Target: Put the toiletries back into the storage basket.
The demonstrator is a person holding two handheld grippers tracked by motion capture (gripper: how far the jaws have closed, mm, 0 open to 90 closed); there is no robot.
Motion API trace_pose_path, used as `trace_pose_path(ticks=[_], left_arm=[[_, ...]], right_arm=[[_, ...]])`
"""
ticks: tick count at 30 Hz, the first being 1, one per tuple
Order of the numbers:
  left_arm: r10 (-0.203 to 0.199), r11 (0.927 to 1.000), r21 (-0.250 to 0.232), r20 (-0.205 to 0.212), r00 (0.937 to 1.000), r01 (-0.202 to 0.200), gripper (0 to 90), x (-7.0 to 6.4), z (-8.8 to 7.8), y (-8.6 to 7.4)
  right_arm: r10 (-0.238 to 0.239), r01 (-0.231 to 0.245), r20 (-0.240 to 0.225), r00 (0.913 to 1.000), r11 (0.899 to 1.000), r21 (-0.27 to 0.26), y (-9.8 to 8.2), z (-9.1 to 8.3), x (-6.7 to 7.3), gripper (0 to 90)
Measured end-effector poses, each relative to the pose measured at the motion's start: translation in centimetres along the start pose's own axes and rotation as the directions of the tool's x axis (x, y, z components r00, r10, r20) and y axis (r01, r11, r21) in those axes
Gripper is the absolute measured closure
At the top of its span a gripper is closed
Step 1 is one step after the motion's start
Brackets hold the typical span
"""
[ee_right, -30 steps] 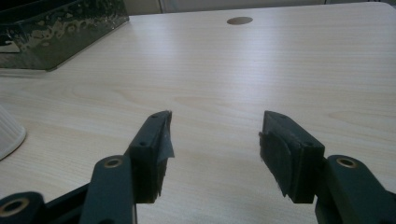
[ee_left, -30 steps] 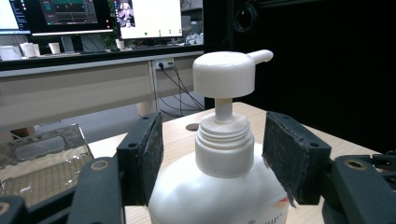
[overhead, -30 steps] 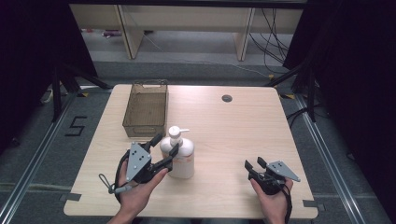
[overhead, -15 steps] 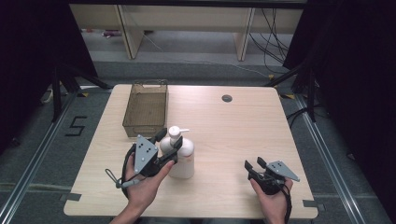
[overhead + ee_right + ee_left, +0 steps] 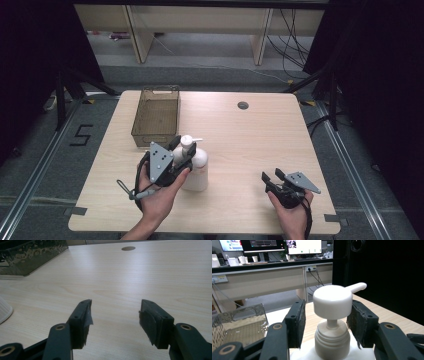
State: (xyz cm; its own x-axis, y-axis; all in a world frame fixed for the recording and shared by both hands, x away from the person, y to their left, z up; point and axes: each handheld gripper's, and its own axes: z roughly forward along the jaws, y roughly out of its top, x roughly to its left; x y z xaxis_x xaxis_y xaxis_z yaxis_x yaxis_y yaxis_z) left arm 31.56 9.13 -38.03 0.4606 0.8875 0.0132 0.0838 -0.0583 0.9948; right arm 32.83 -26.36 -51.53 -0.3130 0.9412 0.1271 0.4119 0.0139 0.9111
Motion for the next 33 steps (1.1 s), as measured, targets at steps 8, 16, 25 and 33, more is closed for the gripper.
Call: trace_pose_path(ticks=[8, 16, 25, 33], left_arm=[[0.005, 1.0000, -0.005, -0.002, 1.0000, -0.005, 56.2, -0.2, 0.2, 0.2], [-0.009, 1.0000, 0.000, -0.002, 1.0000, 0.009, 58.8, -0.3, 0.3, 0.3], [-0.016, 0.9999, 0.000, 0.022, 0.9996, 0.016, 59.2, 0.0, 0.0, 0.5], [-0.016, 0.9995, -0.028, 0.032, 0.9994, 0.017, 59.3, 0.8, -0.3, 1.7]], right_arm=[[0.011, -0.011, -0.016, 0.9998, 1.000, 0.010, 0.0, -0.1, 0.0, 43.2], [0.033, -0.032, -0.025, 0.9991, 0.999, 0.019, 0.0, 0.0, 0.2, 43.0], [0.020, -0.019, -0.026, 0.9995, 1.000, 0.016, 0.0, 0.0, 0.0, 42.9], [0.025, -0.024, -0.029, 0.9993, 1.000, 0.014, 0.0, 0.0, 0.1, 42.8]])
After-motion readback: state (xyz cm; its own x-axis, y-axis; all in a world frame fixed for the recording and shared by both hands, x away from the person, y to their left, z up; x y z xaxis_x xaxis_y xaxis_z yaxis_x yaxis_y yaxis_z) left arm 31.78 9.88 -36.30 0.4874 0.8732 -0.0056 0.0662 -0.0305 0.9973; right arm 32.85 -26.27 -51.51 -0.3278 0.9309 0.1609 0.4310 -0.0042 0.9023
